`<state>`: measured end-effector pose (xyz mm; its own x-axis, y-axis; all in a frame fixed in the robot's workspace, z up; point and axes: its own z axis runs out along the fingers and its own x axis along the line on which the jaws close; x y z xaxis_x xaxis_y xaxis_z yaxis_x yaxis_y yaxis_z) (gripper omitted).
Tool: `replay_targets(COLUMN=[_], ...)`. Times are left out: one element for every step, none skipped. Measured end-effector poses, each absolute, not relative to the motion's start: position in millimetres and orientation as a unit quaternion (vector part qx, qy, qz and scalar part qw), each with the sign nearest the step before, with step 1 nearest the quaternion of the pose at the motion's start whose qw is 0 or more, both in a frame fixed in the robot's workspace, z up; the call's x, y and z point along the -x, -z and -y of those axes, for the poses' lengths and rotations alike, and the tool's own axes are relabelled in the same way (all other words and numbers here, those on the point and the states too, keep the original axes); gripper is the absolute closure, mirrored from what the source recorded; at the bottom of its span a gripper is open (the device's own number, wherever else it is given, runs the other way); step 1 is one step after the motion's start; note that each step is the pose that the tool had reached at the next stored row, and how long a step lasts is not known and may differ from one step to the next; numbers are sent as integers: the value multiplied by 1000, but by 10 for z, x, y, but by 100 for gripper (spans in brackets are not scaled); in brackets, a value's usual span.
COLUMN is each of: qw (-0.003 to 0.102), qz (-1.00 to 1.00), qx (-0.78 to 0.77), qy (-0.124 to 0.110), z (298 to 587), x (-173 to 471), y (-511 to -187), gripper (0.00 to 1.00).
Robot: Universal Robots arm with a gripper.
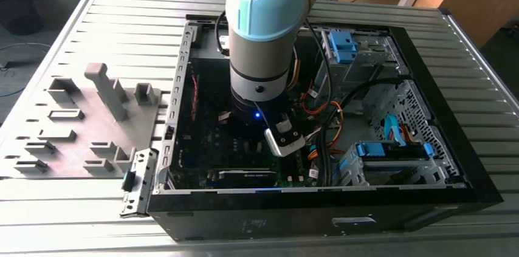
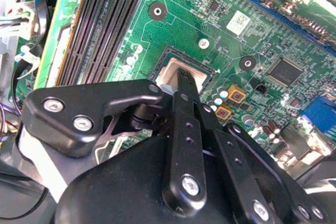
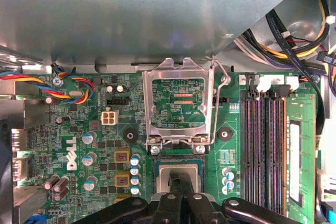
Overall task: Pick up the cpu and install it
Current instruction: 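Place the cpu into insertion slot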
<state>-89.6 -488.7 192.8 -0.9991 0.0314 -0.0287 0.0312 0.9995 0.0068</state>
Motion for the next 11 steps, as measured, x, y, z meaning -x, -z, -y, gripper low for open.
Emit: replay_targets(qw=[14,15,15,15,14,15,14,14,14,14,14], qz=[-1000,-1000,-1000,-1000,-1000,-1000,-1000,-1000,-1000,-1000,-1000], qx=[-16,-16,-16,-16,-16,-16,-16,-16,-16,-16,-16], qy=[-3,-4,-4,-4,-3,-3,-3,-3,-3,-3,-3], z=[4886,4886,4885,4885,4886,4886,4886,4887,4887,4887,4887], x=[896,896,895,895,896,896,896,896,896,896,896], y=[-1931,-1936,-1944,-1955,-1971,-1983,-1997,-2011,-2027,-2044,-2061], gripper=[89,89,89,89,89,89,89,89,89,89,89])
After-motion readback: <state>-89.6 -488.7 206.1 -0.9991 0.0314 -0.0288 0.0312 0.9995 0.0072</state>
